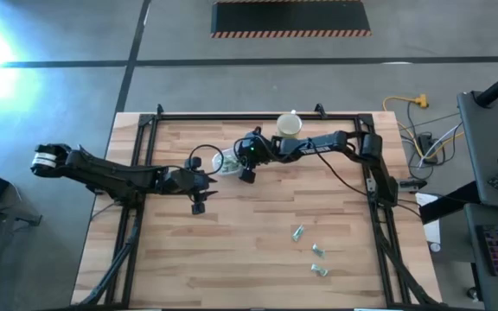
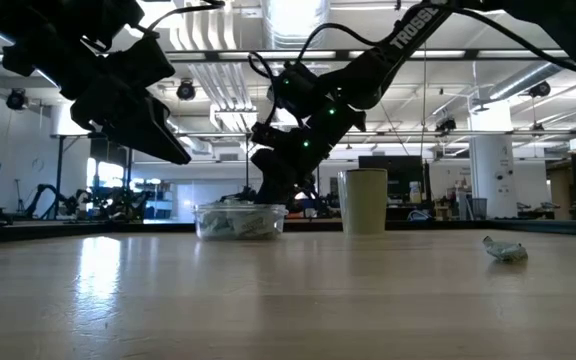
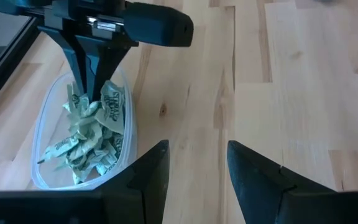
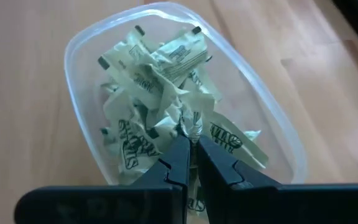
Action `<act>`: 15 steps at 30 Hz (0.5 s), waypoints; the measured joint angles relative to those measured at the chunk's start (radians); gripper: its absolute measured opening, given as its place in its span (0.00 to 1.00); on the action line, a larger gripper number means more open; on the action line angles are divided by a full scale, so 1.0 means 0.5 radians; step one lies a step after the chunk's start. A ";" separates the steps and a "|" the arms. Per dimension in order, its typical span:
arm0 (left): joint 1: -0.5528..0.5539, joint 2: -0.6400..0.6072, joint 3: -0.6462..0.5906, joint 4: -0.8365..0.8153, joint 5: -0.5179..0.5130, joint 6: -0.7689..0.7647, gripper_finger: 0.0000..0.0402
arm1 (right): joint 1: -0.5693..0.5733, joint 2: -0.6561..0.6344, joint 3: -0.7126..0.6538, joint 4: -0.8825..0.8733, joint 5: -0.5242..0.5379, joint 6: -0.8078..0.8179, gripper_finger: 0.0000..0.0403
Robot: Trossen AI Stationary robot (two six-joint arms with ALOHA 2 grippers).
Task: Pick and place Stevia / Truvia into bins
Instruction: Put the stevia packet into the transparent container
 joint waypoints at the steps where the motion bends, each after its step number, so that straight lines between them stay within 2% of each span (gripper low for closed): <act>1: 0.000 -0.001 0.000 0.000 0.000 0.000 0.36 | -0.003 0.000 -0.005 0.003 -0.027 0.000 0.04; 11: 0.000 -0.010 0.000 0.000 0.000 0.000 0.36 | -0.014 0.000 -0.023 0.032 -0.074 -0.027 0.05; 15: 0.000 -0.011 0.000 0.000 0.000 0.000 0.36 | -0.014 0.000 -0.023 0.059 -0.172 -0.046 0.12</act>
